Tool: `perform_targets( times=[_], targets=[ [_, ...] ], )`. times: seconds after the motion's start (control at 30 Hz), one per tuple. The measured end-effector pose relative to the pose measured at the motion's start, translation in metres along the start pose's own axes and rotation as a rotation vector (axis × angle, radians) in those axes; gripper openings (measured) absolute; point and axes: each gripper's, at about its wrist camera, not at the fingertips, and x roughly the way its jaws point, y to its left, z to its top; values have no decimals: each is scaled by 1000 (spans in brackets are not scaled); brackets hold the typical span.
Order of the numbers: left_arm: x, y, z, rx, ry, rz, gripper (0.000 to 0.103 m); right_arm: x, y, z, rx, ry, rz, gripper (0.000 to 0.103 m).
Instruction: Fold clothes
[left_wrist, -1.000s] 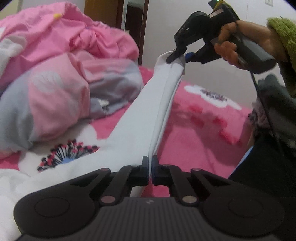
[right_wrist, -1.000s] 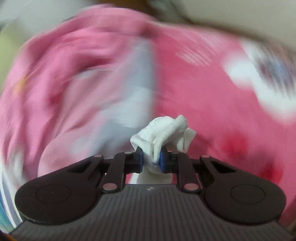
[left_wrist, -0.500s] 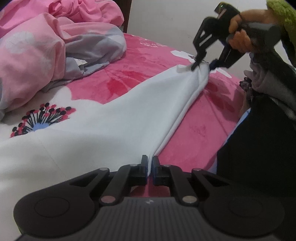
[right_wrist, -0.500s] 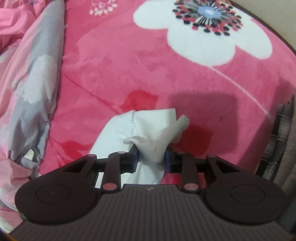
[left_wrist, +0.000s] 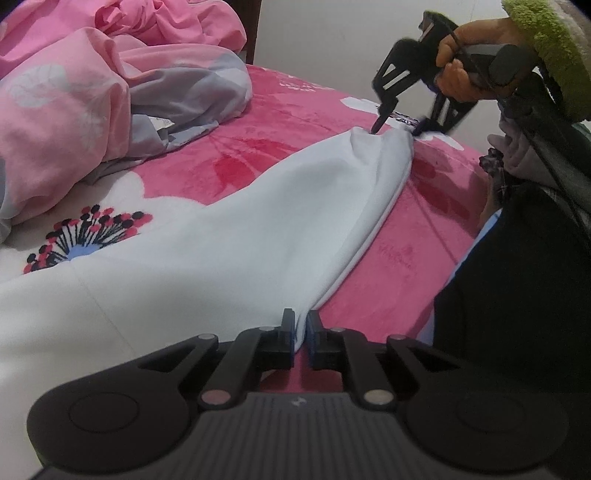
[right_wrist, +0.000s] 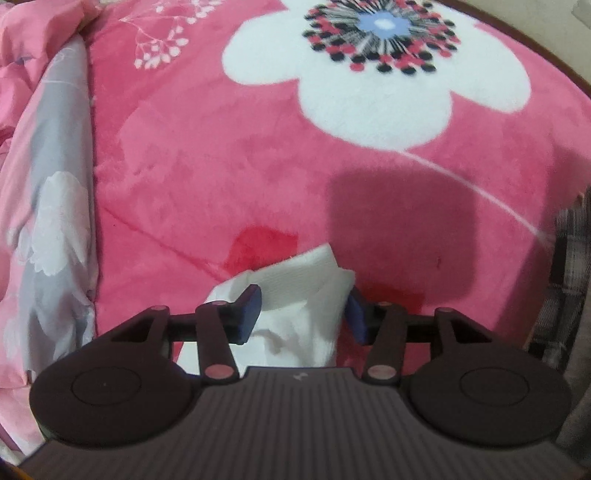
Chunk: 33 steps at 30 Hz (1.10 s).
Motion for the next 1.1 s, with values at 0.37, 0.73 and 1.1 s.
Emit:
perform_targets(
  times=[0.37,0.73,1.1],
  targets=[
    [-6,2,1,-10,16,-18,13,-43,57,-16,-578,-53,-134,7],
    [-19,12,4,-123,9,-26,33,-45,64,-18,-670,-205,-151,32],
    [-19,16,-10,-210,35,48,32,27,186,-159,-1545,48,238,30]
  ],
)
